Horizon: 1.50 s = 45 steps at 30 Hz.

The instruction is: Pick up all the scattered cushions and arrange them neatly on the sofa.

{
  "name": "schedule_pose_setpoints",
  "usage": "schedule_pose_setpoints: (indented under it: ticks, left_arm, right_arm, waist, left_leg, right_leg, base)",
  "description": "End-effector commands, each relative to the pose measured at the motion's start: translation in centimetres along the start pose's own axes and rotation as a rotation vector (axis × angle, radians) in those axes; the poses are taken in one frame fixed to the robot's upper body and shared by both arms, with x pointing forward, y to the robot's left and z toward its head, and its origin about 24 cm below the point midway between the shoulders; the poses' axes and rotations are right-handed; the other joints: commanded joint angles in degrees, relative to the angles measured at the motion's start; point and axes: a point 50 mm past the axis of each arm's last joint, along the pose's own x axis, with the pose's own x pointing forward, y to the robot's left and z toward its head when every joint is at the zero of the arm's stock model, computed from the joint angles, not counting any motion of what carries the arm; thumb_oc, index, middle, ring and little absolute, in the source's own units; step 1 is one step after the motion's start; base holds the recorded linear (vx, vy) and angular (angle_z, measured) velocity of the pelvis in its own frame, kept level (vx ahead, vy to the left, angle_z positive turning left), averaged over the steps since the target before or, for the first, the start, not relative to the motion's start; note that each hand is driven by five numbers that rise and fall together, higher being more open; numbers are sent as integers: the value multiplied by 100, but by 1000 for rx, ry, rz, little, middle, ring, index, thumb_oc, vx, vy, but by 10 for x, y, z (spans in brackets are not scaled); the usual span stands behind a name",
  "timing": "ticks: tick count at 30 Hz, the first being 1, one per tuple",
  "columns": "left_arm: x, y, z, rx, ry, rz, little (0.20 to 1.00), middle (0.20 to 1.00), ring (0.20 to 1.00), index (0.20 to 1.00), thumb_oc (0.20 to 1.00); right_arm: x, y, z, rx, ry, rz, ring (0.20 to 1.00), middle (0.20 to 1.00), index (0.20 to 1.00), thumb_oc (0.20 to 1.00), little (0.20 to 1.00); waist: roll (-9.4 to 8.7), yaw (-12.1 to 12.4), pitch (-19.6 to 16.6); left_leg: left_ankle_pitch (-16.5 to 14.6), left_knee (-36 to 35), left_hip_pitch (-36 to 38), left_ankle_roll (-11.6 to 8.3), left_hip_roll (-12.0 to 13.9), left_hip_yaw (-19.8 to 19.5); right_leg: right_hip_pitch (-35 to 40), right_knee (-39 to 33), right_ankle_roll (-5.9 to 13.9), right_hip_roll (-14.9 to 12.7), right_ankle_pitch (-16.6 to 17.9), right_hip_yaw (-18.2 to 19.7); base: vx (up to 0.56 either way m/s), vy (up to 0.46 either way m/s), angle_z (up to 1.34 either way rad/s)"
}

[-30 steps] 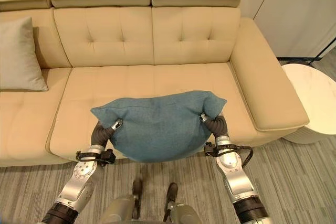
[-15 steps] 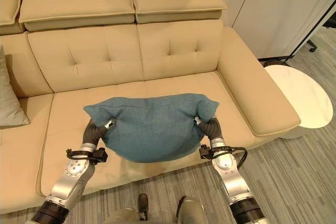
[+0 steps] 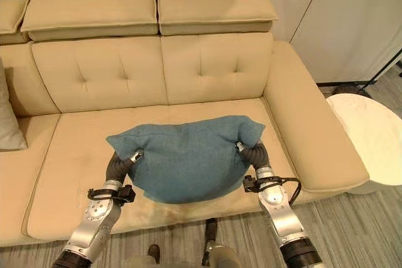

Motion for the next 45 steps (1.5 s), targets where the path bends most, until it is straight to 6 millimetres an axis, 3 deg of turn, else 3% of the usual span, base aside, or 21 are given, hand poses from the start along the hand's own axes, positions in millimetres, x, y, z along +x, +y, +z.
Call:
schedule_pose_setpoints:
  ticks: [1,2,3,6,10,17,19,20,21,22,25,26,35,39,45]
  left_arm:
    - [15,-17,58,-29,-286,-122,200,200,200,200,200]
    - [15,-17,58,-30,-284,-122,200,200,200,200,200]
    - [14,-17,57,-23,-282,-121,200,200,200,200,200]
    - [15,-17,58,-15,-287,-117,200,200,200,200,200]
    - [14,-14,61,-10,-300,-110,200,200,200,200,200]
    - [22,-18,83,27,-387,-121,200,200,200,200,200]
    - [28,-24,97,48,-444,-134,200,200,200,200,200]
    - [35,-29,112,76,-504,-133,200,200,200,200,200]
    - [45,-37,135,111,-594,-127,200,200,200,200,200]
    - [46,-37,136,111,-597,-127,200,200,200,200,200]
    - [58,-48,173,164,-733,-121,200,200,200,200,200]
    - [66,-55,194,164,-796,-113,200,200,200,200,200]
    - [93,-89,291,155,-1012,-65,200,200,200,200,200]
    - [96,-95,319,167,-1057,-56,200,200,200,200,200]
    - [104,-97,323,176,-1023,-50,200,200,200,200,200]
  right_arm:
    - [13,13,57,112,-295,39,200,200,200,200,200]
    - [13,13,56,112,-293,36,200,200,200,200,200]
    - [12,11,56,109,-295,28,200,200,200,200,200]
    - [12,11,56,107,-297,22,200,200,200,200,200]
    - [14,14,57,107,-296,29,200,200,200,200,200]
    - [26,21,75,81,-359,50,200,200,200,200,200]
    - [35,24,91,61,-420,63,200,200,200,200,200]
    - [45,30,106,60,-470,72,200,200,200,200,200]
    - [59,38,135,53,-558,86,200,200,200,200,200]
    - [59,38,136,52,-561,86,200,200,200,200,200]
    - [76,43,171,2,-653,88,200,200,200,200,200]
    - [85,47,197,-40,-718,92,200,200,200,200,200]
    - [112,52,294,-142,-899,13,200,200,200,200,200]
    - [119,49,314,-204,-916,-33,200,200,200,200,200]
    - [128,51,308,-236,-866,-28,200,200,200,200,200]
  waist:
    - [-186,28,-201]
    - [-182,30,-209]
    - [-149,37,-209]
    - [-137,95,-179]
    - [-125,179,-231]
    - [-173,249,-252]
    - [-182,284,-220]
    - [-177,316,-172]
    - [-144,360,-92]
    - [-144,359,-83]
    - [-107,404,48]
    - [-90,431,131]
    - [8,466,445]
    - [104,475,551]
    - [147,463,733]
  left_leg:
    - [-221,-40,16,59,-225,197]
    - [-150,-159,-10,75,-236,224]
    - [144,-440,-223,91,-217,388]
    - [413,-582,-439,55,-188,504]
    - [351,-682,-326,104,-286,287]
    - [142,-713,-115,302,-422,433]
    - [112,-705,-144,336,-451,452]
    - [108,-692,-219,349,-472,480]
    - [122,-679,-369,350,-489,500]
    - [122,-674,-379,350,-489,500]
    - [159,-627,-612,335,-470,494]
    - [188,-589,-770,324,-448,478]
    - [601,-661,-1693,239,-467,305]
    - [843,-930,-1958,160,-464,239]
    - [847,-857,-2246,169,-493,177]
  right_leg:
    - [311,500,599,-273,-516,206]
    - [346,459,603,-262,-520,197]
    - [432,424,609,-240,-573,161]
    - [468,465,592,-202,-661,167]
    - [537,580,601,-196,-764,299]
    - [508,874,652,-369,-871,466]
    - [432,882,675,-404,-862,487]
    - [333,879,684,-428,-837,507]
    - [167,855,692,-464,-780,518]
    - [158,857,692,-464,-779,519]
    - [-97,875,705,-491,-705,505]
    - [-258,894,704,-502,-663,500]
    - [-1281,1046,765,-517,-380,433]
    - [-1678,1058,778,-534,-289,456]
    - [-1986,1151,780,-570,-300,495]
  base:
    - [76,-53,64]
    - [117,0,12]
    - [95,18,8]
    - [93,27,8]
    - [145,67,-24]
    - [107,107,-16]
    - [6,68,-11]
    - [-63,106,1]
    - [-65,87,2]
    - [-80,62,-2]
    - [-93,26,0]
    - [-114,18,1]
    - [-84,12,3]
    - [-25,47,0]
    - [-10,18,4]
